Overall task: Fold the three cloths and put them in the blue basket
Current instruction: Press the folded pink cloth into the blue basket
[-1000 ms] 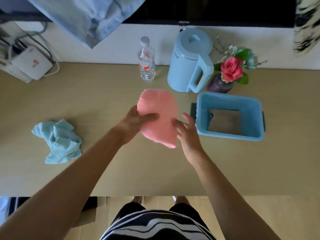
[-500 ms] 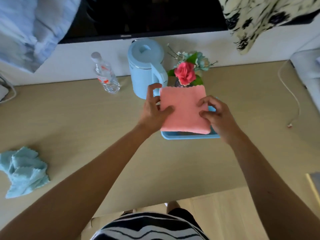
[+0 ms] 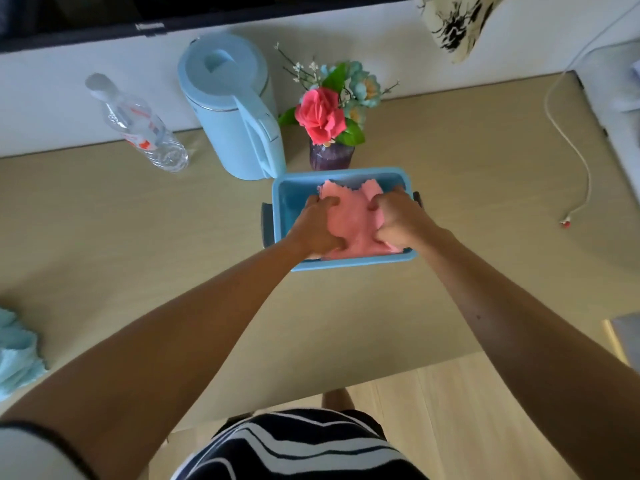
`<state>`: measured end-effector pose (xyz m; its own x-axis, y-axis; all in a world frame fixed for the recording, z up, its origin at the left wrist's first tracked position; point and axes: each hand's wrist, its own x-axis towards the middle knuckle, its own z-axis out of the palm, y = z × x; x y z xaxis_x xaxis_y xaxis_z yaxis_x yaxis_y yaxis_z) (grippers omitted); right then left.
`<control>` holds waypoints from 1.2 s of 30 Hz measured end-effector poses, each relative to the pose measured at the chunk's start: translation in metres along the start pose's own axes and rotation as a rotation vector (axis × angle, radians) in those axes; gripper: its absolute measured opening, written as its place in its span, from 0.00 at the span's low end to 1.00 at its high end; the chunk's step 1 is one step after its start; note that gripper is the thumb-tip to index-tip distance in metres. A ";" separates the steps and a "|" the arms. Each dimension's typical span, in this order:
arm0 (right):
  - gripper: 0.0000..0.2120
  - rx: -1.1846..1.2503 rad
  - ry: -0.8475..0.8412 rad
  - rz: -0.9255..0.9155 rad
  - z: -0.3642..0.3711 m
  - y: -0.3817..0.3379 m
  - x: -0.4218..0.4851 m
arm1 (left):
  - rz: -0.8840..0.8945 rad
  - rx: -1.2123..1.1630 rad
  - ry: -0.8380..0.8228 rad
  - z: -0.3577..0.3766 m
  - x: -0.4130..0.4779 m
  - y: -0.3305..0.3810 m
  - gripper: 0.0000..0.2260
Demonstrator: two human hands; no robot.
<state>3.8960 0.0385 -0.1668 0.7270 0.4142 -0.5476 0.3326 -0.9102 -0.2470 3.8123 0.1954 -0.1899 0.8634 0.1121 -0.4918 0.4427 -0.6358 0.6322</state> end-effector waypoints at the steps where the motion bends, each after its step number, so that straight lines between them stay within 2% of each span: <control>1: 0.30 -0.036 0.015 -0.008 0.002 -0.003 0.000 | -0.005 0.025 -0.013 0.002 0.002 0.000 0.42; 5: 0.29 -0.076 0.050 -0.033 0.014 -0.007 0.004 | 0.003 0.111 -0.051 0.015 0.011 0.001 0.42; 7: 0.25 -0.110 0.068 -0.026 0.022 -0.008 0.008 | 0.016 0.143 -0.056 0.020 0.016 0.002 0.41; 11: 0.20 -0.256 0.117 -0.003 0.029 -0.013 0.012 | 0.060 0.221 -0.066 0.023 0.019 0.007 0.41; 13: 0.22 -0.390 0.199 -0.061 0.028 -0.014 0.014 | 0.012 0.255 -0.065 0.021 0.017 0.010 0.42; 15: 0.17 -0.524 0.243 -0.134 0.023 -0.012 0.016 | -0.032 0.351 -0.005 0.019 0.014 0.010 0.41; 18: 0.17 -0.606 0.187 -0.209 0.016 -0.008 0.019 | 0.127 0.615 0.139 0.018 0.015 0.008 0.36; 20: 0.19 -0.651 0.123 -0.225 0.016 -0.004 0.021 | 0.251 0.777 0.152 0.019 0.020 0.005 0.35; 22: 0.20 -0.684 0.080 -0.213 0.019 -0.002 0.025 | 0.279 0.851 0.114 0.020 0.026 0.000 0.36; 30: 0.22 -0.695 0.079 -0.154 0.040 -0.009 0.041 | 0.195 0.794 0.003 0.029 0.038 -0.009 0.39; 33: 0.19 -0.593 0.079 -0.171 0.031 -0.008 0.036 | 0.164 0.706 -0.013 0.021 0.032 -0.003 0.38; 36: 0.20 -0.440 0.100 -0.187 0.014 -0.010 0.022 | 0.145 0.505 0.041 0.008 0.015 0.002 0.37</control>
<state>3.9009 0.0565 -0.1877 0.6775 0.5883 -0.4415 0.6697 -0.7416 0.0395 3.8241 0.1897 -0.2003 0.9205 0.0190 -0.3902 0.1548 -0.9348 0.3198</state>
